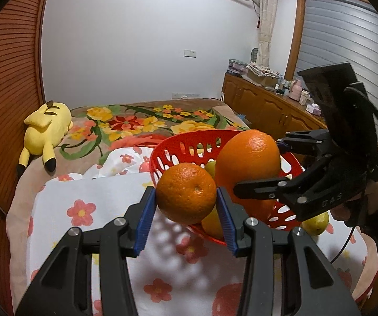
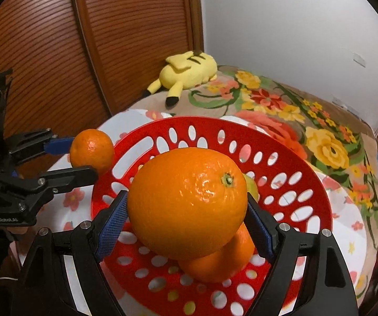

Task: Organize fruits
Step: 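Lower both fruits into the red basket and open both tools, then withdraw both tools from the basket toward the remaining fruit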

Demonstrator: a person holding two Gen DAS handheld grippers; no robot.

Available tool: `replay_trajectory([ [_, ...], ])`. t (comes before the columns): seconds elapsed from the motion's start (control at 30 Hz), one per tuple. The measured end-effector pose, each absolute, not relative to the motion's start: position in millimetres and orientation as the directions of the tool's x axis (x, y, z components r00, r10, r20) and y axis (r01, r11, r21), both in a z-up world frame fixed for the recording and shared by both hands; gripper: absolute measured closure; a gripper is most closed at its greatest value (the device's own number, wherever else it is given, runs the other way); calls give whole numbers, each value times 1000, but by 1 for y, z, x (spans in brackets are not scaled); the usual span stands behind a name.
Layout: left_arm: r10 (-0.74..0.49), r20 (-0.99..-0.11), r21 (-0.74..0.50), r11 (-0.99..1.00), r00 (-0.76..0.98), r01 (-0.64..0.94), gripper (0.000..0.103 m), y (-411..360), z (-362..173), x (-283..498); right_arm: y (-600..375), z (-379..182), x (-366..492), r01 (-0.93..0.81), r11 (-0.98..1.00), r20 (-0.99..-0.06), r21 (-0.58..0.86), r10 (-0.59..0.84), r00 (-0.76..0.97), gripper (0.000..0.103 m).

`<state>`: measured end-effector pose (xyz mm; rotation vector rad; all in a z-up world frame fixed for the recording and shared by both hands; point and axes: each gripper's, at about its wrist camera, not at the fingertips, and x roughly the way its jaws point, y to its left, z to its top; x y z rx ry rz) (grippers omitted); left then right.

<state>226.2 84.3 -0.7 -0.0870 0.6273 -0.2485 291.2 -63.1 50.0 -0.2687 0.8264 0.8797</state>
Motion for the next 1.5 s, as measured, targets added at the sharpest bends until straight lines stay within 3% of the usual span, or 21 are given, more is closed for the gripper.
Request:
replay_trajectory([
  [0.8,-241,-566,-169,970,788,175,58,91,-2,222,-33,35,312,-752,649,-783,114,525,334,15],
  [1.5,-312,-591,-173,950,743,261,58,43,-12,248,-130,73,265,-661,743,-683,104,536,495,13],
])
